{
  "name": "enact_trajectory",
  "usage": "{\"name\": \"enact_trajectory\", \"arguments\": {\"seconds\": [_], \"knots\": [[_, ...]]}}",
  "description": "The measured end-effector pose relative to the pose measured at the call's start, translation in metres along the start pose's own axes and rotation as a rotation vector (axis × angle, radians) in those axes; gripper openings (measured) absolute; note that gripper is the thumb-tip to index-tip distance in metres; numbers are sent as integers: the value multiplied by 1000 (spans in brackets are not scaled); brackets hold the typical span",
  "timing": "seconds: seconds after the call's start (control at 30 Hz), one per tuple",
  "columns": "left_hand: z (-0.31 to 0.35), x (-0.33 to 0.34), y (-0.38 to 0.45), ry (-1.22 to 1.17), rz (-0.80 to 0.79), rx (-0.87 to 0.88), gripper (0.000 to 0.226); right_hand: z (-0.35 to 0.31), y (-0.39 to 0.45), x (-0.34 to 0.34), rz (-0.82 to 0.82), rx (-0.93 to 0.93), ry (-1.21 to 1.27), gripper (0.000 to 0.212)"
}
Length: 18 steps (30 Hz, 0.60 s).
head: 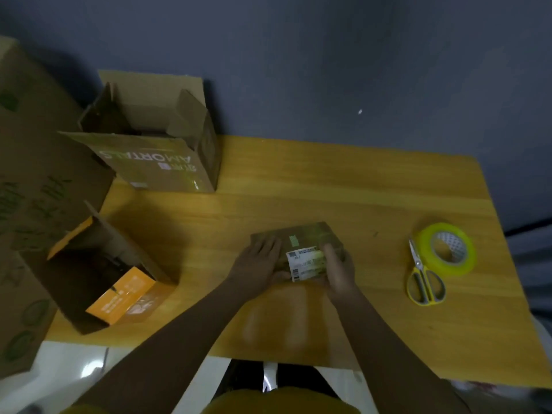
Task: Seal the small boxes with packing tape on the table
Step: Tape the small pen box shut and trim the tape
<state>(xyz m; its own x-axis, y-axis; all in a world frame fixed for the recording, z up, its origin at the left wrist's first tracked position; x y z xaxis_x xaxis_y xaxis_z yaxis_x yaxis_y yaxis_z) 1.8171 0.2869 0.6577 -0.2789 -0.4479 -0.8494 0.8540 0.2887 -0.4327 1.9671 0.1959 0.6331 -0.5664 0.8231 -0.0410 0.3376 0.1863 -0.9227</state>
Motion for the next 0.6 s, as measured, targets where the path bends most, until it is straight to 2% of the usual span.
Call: {"name": "enact_trajectory", "arguments": {"seconds": [0.07, 0.13, 0.23, 0.3, 0.37, 0.4, 0.43, 0.5, 0.53, 0.6], "knots": [[-5, 8, 6, -75, 22, -34, 93, 8, 2, -3, -39, -14, 19, 36], [-11, 10, 15, -169, -29, -46, 104, 9, 5, -6, -61, -21, 42, 31], [-21, 8, 27, -305, -177, -57, 121, 4, 7, -7, -78, -60, 20, 34], [-30, 5, 32, -430, -221, -114, 129, 4, 9, -7, -81, -65, -4, 35], [-34, 7, 32, -426, -226, -151, 134, 6, 7, -9, -87, -53, -49, 32], [-34, 9, 30, -387, -212, -138, 134, 7, 7, -13, -41, -72, -135, 33], [-33, 15, 27, -332, -181, -111, 133, 7, 8, -18, 61, -142, -328, 40], [-29, 33, 19, -157, -65, -31, 133, 4, 11, -29, 310, -397, -763, 59], [-28, 44, 16, -69, -20, -2, 134, 3, 11, -30, 371, -555, -901, 61], [-30, 63, 13, -20, 11, -22, 135, -2, 13, -16, 339, -793, -1078, 59]]}}
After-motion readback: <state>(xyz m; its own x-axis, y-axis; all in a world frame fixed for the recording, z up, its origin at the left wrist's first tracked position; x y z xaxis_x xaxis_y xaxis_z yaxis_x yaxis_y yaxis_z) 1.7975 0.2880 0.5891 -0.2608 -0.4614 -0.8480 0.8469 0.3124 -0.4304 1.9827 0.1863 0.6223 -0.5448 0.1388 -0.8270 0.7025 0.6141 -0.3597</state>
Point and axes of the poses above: each hand's wrist, its own y-axis towards the middle knuckle, its own x-axis out of the palm, z = x × y, the point moved 2 cm from there along y, towards the middle knuckle, and after that the axes turned 15 degrees about x, right-handed, at the moved point
